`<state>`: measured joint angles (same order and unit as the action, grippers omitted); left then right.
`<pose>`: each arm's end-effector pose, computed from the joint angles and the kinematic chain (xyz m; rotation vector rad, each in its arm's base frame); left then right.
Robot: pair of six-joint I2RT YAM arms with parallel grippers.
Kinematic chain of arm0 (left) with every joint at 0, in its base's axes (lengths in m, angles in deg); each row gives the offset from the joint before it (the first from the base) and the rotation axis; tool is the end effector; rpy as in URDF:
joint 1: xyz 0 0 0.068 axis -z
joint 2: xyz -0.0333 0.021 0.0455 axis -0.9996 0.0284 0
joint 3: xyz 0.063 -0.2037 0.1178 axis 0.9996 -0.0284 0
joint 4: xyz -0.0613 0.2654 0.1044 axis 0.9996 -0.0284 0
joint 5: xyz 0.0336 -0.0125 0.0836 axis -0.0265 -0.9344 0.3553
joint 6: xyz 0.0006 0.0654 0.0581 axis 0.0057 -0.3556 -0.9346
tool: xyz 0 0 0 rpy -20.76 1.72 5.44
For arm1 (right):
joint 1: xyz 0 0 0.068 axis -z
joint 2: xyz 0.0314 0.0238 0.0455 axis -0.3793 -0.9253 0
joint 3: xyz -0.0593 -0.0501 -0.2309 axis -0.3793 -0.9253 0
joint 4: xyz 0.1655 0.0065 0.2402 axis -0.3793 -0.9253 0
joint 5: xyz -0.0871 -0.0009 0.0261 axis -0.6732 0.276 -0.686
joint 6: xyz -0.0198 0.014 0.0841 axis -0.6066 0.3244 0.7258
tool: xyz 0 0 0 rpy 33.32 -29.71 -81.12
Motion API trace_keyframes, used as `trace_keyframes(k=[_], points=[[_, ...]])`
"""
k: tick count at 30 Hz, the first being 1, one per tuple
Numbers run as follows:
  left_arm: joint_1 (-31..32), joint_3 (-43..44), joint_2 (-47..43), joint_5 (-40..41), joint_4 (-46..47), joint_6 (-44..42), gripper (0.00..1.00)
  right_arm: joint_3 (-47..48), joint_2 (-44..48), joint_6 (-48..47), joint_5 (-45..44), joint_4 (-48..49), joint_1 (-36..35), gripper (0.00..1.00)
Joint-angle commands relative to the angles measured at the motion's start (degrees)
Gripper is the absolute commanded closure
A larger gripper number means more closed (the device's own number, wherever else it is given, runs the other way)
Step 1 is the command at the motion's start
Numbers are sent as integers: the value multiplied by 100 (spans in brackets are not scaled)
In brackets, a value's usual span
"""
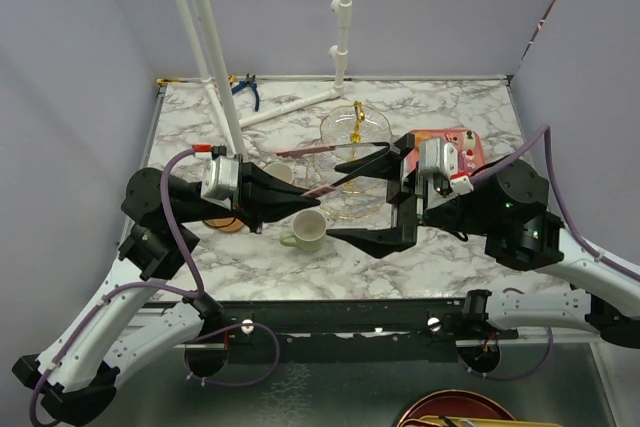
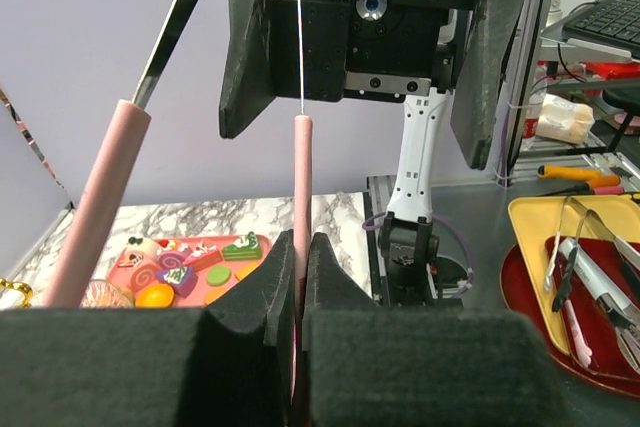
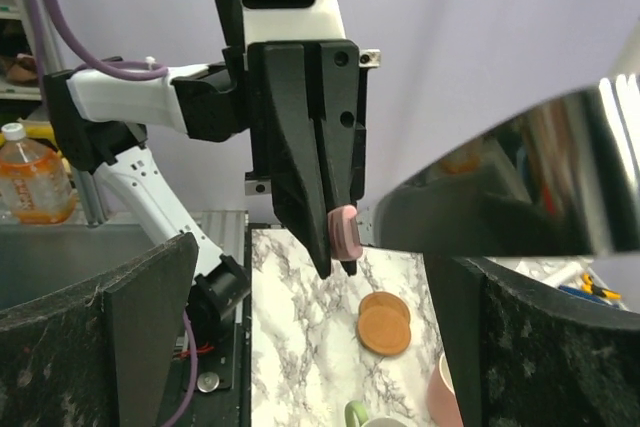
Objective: Serve the afternoon tea
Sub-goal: Pick up the clamp from the center of the board.
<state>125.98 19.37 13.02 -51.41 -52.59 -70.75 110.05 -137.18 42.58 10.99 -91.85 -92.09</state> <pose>0.1330 -0.1780 0.4548 1.0668 0.9526 -1.2369 0.0769 0.2672 0.4892 -1.0422 0.9613 1.1128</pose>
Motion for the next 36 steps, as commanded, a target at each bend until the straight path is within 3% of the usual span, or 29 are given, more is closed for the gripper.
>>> trace_keyframes(k=[1,11,27,31,36], points=[[-8,193,-62,-102,112,76,100,-188,151,-18,-604,-147,-24,0],[-8,82,-101,-579,152,140,100,-89,-156,-153,-966,568,-16,0],[-8,61,-125,-998,107,220,100,-34,-436,-127,-272,700,0,1],[-8,40,-143,-1095,131,280,100,-20,-503,-114,-207,706,-7,9],[-8,64,-129,-1206,126,320,100,-100,-399,-88,-226,834,2,29]])
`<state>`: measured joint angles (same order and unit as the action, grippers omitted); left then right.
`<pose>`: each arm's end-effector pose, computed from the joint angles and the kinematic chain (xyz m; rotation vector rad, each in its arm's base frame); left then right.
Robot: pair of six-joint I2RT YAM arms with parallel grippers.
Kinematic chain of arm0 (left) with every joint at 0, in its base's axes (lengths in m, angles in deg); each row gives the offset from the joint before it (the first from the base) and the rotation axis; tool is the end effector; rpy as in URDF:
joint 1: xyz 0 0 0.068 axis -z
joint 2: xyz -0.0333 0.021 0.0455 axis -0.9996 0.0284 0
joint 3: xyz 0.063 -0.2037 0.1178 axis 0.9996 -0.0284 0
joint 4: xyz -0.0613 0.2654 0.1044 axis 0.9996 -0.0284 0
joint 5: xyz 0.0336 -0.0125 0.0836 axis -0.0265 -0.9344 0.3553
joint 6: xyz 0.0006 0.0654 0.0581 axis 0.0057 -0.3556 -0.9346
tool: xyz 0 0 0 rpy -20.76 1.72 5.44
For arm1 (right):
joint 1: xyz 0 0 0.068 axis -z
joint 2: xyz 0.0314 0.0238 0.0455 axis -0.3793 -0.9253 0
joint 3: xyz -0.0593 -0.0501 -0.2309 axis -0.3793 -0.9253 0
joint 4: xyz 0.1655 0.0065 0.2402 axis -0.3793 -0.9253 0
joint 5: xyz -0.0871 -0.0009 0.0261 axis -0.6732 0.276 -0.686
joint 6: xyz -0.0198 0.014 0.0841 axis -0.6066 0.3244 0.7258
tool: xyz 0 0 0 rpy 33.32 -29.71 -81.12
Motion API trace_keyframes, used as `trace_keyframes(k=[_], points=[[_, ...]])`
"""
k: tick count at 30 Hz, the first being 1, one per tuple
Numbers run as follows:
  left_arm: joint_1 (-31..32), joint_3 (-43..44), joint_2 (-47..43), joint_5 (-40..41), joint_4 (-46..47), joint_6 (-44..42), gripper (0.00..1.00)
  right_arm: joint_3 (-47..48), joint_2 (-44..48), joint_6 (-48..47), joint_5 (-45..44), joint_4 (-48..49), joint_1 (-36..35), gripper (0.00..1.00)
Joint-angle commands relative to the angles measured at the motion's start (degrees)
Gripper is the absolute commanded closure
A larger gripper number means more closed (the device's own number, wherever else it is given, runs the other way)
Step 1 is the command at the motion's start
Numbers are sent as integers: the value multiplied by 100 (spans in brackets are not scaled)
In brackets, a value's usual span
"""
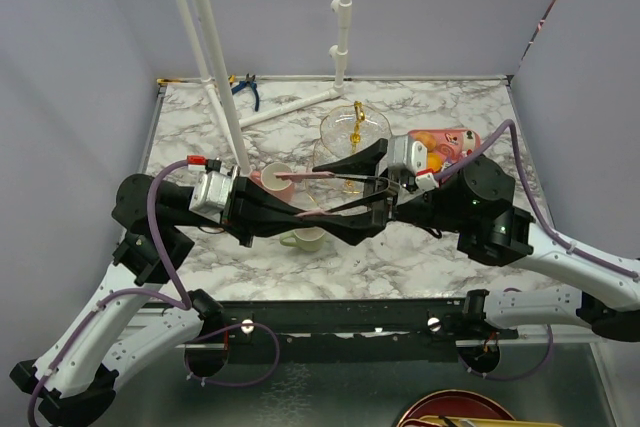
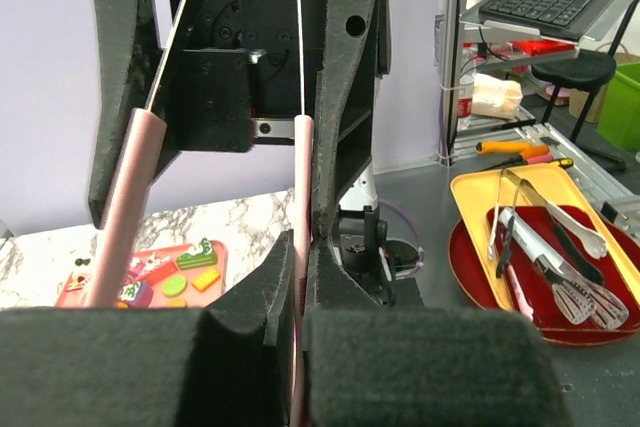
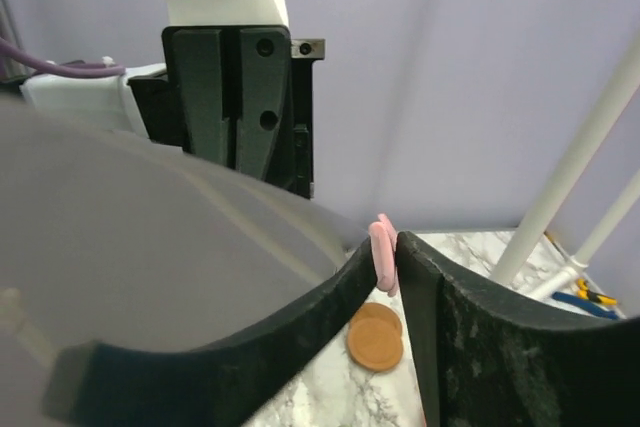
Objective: Serve the afternoon tea
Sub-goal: Pick up the clamp from the center of the board.
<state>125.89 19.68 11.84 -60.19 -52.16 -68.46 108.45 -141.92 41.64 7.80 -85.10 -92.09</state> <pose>0.1154 -0.1726 0.4574 1.1931 0.8893 -1.3289 0.0918 0.2955 0.4728 -1.0029 0.9752 1.0656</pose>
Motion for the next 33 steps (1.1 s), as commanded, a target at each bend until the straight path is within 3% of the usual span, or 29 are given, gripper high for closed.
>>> trace_keyframes(k=[1,7,10,14,19,25,29,33], points=[[1,27,-3,-350,76,95,100,60,92,4,93,154,2,33],[-3,-29,24,-287,85,100,98,75,139,-20,31,46,2,48],[1,-82,6,-142,48,76,81,65,170,-56,-211,-37,2,50],[1,-127,-34,62,-158,-133,36,13,272,-179,-671,-71,2,51],[1,-96,-105,594,-657,-672,2,-171,454,-377,-1536,-83,2,51],[1,-107,-239,2488,-1319,-1661,1,-491,956,-578,-2577,-322,8,50],[1,-155,-244,3940,-1640,-1773,1,-775,1424,-706,-3519,-516,1,50],[-1,-71,-40,4738,-2088,-1975,1,-1038,1760,-882,-4473,-679,1,48]])
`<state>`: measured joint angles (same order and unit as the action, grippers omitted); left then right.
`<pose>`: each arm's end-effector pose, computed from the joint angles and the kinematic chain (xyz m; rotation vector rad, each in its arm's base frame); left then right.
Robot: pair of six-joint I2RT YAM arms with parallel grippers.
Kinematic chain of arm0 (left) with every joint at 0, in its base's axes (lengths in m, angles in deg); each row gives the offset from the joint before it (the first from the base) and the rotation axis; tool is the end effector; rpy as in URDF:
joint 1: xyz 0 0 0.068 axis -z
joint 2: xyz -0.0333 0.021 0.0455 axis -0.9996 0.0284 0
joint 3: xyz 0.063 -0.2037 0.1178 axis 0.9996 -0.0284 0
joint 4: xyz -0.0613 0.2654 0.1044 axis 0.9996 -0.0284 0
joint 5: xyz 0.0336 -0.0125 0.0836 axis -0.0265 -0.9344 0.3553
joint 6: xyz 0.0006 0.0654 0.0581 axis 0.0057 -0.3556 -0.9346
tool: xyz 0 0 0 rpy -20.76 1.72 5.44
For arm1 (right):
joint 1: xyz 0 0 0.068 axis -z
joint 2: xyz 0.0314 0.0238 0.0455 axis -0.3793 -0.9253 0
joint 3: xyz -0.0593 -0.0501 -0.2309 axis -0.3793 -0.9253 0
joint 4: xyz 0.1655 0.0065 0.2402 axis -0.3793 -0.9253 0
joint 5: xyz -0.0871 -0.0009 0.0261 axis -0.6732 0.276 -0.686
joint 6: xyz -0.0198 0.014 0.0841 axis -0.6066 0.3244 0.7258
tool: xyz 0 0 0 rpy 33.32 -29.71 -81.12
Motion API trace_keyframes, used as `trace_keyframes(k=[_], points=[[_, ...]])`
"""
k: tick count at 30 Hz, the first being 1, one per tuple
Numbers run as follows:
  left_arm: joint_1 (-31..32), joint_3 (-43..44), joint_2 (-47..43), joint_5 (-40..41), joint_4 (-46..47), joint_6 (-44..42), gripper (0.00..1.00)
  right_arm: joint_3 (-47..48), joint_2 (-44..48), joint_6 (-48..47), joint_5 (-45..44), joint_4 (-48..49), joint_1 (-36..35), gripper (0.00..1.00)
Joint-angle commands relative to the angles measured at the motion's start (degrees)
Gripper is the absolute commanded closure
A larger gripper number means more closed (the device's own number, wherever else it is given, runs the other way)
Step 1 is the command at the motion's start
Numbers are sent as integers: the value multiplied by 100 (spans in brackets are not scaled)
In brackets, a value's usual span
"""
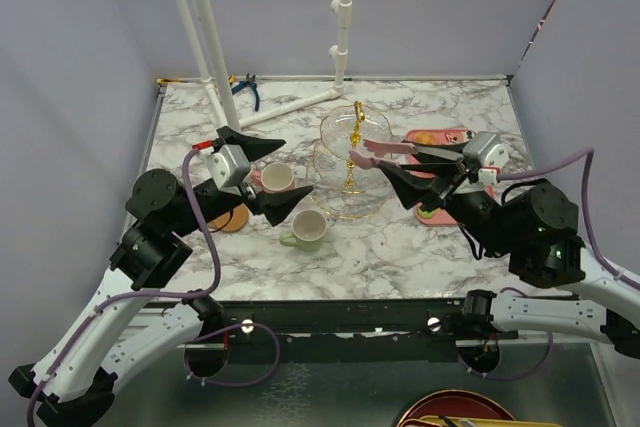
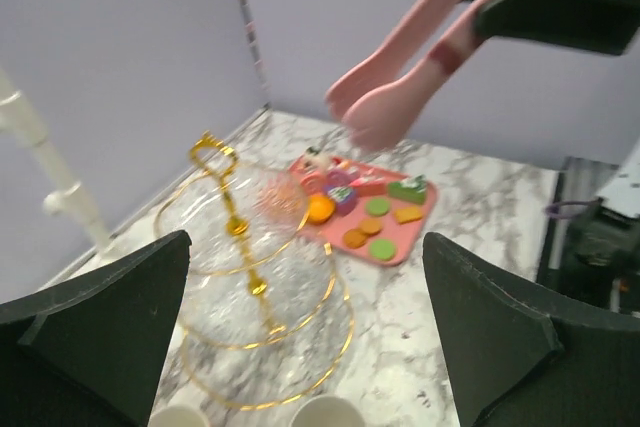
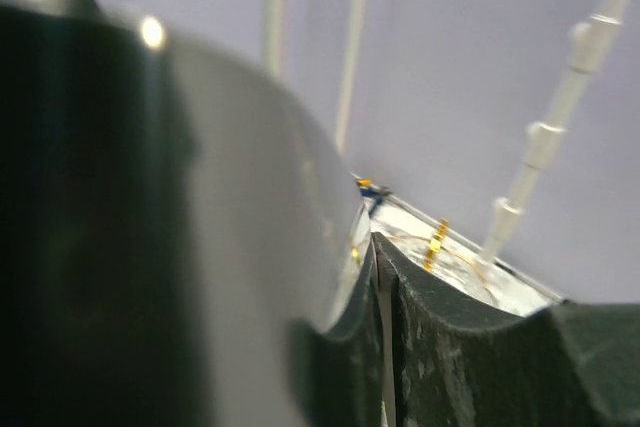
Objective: Serve the afternoon tea
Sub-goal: Pick up the clamp from the center of the board, then pick up the desert from the tray.
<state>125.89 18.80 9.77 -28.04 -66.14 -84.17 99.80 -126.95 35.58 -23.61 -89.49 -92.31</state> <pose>0.1569 -0.1650 0.4383 0.8456 1.1608 -0.8434 0.1070 0.2183 0.4682 -0.6264 1.1664 0.6373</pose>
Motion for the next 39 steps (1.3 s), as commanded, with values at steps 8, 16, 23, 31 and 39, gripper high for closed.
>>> trace_keyframes(k=[8,16,23,31,39], points=[[-6,-7,355,1786,-1088,-409,1,-1024,201,-687,-3334,409,31,46],[1,126,512,1701,-1171,-370,1,-1515,143,-358,-3412,799,498,47],[1,253,695,1764,-1235,-376,1,-1048,-789,576,-2290,202,1923,52],[-7,565,1125,1633,-1449,-471,1,-783,-1511,1200,-764,132,3912,52],[-8,1260,1738,1834,-2196,-191,1,-1226,-1866,1712,-312,562,5541,53]])
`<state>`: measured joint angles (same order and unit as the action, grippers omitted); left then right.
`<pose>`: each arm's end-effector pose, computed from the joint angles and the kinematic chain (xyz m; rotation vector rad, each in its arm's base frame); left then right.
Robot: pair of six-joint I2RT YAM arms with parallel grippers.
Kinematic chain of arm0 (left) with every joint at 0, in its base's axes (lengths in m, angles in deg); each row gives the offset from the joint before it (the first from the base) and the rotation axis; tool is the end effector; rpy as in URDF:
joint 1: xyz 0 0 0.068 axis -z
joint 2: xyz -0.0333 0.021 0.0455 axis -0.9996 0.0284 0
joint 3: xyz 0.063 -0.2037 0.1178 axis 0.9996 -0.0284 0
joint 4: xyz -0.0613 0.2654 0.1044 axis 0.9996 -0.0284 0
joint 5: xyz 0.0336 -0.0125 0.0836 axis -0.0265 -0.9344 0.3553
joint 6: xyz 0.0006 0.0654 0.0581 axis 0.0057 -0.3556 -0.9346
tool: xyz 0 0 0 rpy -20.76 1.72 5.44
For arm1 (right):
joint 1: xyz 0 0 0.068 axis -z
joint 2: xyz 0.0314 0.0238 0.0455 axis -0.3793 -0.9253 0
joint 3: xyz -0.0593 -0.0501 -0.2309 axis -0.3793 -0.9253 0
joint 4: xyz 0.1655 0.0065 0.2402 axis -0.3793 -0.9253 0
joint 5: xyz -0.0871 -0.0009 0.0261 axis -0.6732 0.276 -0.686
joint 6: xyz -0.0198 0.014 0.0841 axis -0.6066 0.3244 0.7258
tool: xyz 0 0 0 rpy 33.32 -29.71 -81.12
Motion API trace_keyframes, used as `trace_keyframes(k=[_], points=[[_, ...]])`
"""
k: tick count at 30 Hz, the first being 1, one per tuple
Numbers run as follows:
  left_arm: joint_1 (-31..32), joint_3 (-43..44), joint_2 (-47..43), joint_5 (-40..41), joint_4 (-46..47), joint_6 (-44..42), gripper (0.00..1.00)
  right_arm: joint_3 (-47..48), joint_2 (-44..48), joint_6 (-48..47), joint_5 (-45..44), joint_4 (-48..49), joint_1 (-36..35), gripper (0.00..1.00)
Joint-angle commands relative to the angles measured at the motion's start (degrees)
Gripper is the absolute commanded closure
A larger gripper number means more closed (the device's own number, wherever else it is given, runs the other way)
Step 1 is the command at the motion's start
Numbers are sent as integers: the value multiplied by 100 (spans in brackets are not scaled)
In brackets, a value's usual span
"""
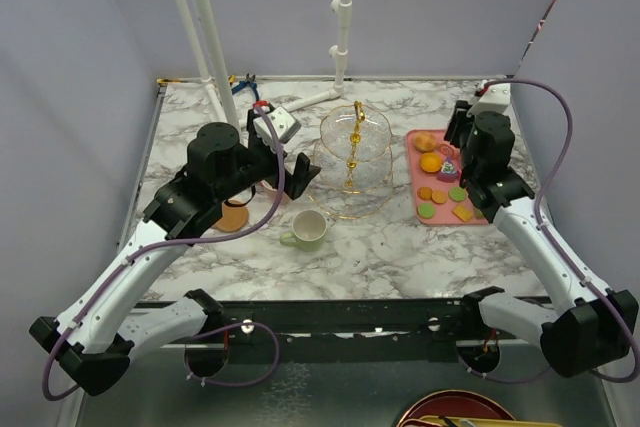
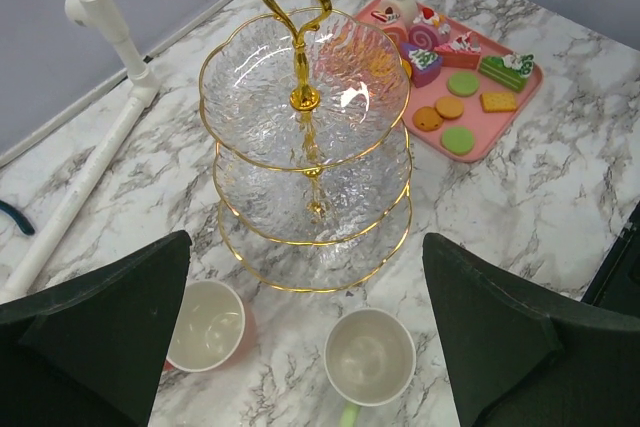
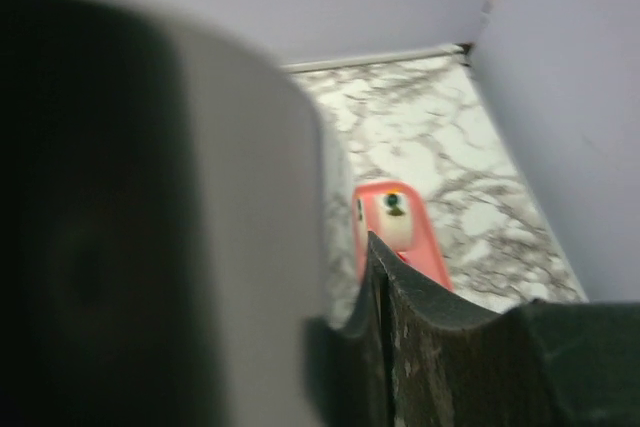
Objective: Serve the afternoon tea
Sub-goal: Pick up the desert from the tray.
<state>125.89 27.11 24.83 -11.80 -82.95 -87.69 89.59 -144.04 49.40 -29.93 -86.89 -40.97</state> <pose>0.2233 -0.1899 0.3901 0.7816 1.6262 -0.5774 0.3319 0.0764 0.3184 0.0766 1.6966 -0.1271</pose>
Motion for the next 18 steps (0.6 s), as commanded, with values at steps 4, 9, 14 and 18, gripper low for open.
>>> trace_keyframes(k=[4,9,14,18], points=[[-40,776,483,321,-653,393,1,-243,-543,444,11,443,596,54],[-65,876,532,333,-663,665,1,-340,-1018,454,160,864,738,52],[-69,814,455,432,-655,673,1,-276,-1293,331,454,1112,948,46],[-69,763,447,560,-610,710,1,-158,-1457,359,1171,1166,1348,40]])
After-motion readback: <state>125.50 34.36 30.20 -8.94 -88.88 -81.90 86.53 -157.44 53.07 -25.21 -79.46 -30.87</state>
